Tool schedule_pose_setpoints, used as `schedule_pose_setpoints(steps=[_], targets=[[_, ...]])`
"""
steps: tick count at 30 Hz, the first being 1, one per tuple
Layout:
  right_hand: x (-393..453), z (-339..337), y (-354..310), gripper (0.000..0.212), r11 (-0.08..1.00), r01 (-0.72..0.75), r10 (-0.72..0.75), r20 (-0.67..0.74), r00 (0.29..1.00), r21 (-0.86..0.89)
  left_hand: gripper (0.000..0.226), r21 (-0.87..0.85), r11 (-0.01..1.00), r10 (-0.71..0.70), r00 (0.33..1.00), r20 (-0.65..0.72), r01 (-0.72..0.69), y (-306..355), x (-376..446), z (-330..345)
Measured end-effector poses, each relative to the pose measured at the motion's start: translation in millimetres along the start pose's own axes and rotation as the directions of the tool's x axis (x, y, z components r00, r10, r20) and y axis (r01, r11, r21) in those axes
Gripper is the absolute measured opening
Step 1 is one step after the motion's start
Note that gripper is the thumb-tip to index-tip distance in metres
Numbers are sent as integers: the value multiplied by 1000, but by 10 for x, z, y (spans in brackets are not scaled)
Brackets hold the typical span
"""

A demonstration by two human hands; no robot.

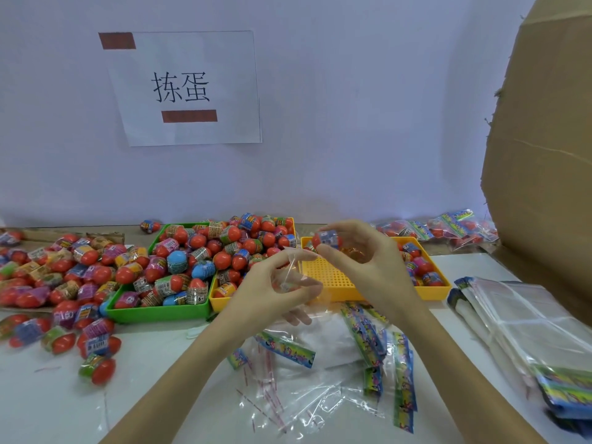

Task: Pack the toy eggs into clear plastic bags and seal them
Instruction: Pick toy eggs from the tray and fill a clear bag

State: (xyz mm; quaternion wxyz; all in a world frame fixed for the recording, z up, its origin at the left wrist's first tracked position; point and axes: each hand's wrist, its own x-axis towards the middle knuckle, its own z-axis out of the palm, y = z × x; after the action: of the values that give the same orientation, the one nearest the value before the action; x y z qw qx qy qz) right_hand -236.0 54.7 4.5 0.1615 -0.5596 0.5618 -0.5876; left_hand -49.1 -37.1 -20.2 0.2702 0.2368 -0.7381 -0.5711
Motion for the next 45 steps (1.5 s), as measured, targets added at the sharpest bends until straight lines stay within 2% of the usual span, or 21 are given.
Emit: schedule_pose_setpoints(steps=[5,8,10,20,25,29,33,39,45], targets=[[-20,27,10,34,995,51,-42,98,994,-91,70,-19,1000,-10,1000,-17,9,-40,17,19],[-23,38,14,40,990,55,-38,132,991,-129,48,-23,999,33,999,-6,-33,-36,16,29],[-19,50,18,35,990,51,-36,113,993,-128,36,-14,998,57,998,-9,-57,-38,17,24],[-21,52,31,34,993,30,-15,124,992,-118,47,5,998,56,998,-16,-56,2,1,15],[-26,49,15,25,992,45,-19,205,979,-121,41,21,994,111,993,-44,-110,44,-19,26],[-51,91,5,21,989,80,-52,215,975,-126,40,23,991,131,990,-53,-130,69,-26,15],[-64,91,-6,19,978,140,-93,272,958,-156,38,-51,993,103,993,-49,-106,70,-34,4],[-85,128,24,8,972,124,-59,304,951,-201,46,28,997,68,996,-58,-67,42,-8,13],[-103,120,-5,8,993,89,-58,315,947,-84,40,12,993,118,992,-33,-118,29,-12,84]])
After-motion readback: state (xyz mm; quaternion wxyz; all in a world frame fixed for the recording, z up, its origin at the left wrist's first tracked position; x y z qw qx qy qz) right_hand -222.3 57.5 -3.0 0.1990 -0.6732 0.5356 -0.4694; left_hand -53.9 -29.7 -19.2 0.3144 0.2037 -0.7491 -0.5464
